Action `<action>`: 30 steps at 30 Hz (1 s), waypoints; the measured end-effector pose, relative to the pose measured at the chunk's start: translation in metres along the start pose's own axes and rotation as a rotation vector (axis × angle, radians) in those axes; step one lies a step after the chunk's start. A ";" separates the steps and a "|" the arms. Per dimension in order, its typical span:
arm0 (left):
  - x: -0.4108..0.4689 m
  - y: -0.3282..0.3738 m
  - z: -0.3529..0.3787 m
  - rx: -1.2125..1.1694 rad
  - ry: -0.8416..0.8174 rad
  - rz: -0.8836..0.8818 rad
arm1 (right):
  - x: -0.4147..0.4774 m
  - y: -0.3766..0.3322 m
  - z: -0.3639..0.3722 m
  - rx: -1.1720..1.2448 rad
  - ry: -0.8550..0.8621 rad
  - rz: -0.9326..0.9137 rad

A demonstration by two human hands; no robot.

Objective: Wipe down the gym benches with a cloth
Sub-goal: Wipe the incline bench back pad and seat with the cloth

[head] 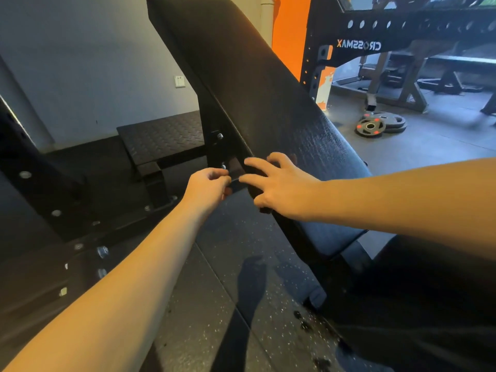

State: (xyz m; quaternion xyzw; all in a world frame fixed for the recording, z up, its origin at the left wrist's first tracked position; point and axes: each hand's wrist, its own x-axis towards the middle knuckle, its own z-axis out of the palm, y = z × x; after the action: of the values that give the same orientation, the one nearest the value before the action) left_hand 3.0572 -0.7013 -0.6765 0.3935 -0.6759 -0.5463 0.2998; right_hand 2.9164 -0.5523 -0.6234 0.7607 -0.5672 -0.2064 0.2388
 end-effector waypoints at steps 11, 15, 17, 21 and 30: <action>-0.007 0.020 0.030 -0.010 -0.034 0.082 | -0.026 -0.022 -0.003 -0.088 0.000 -0.130; -0.007 0.021 0.035 -0.019 0.014 0.068 | -0.053 -0.045 0.009 -0.113 -0.174 -0.339; -0.007 0.021 0.035 -0.011 0.020 0.059 | -0.056 -0.047 0.008 -0.138 -0.220 -0.376; -0.006 0.020 0.034 0.011 0.019 0.080 | -0.024 -0.030 -0.001 -0.200 -0.134 -0.227; -0.006 0.021 0.036 0.010 0.052 0.054 | -0.070 -0.060 0.019 -0.065 -0.201 -0.435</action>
State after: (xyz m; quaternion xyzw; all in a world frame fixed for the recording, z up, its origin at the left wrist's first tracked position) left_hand 3.0257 -0.6764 -0.6636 0.3908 -0.6811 -0.5241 0.3297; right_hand 2.9320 -0.4730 -0.6708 0.8324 -0.4039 -0.3460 0.1556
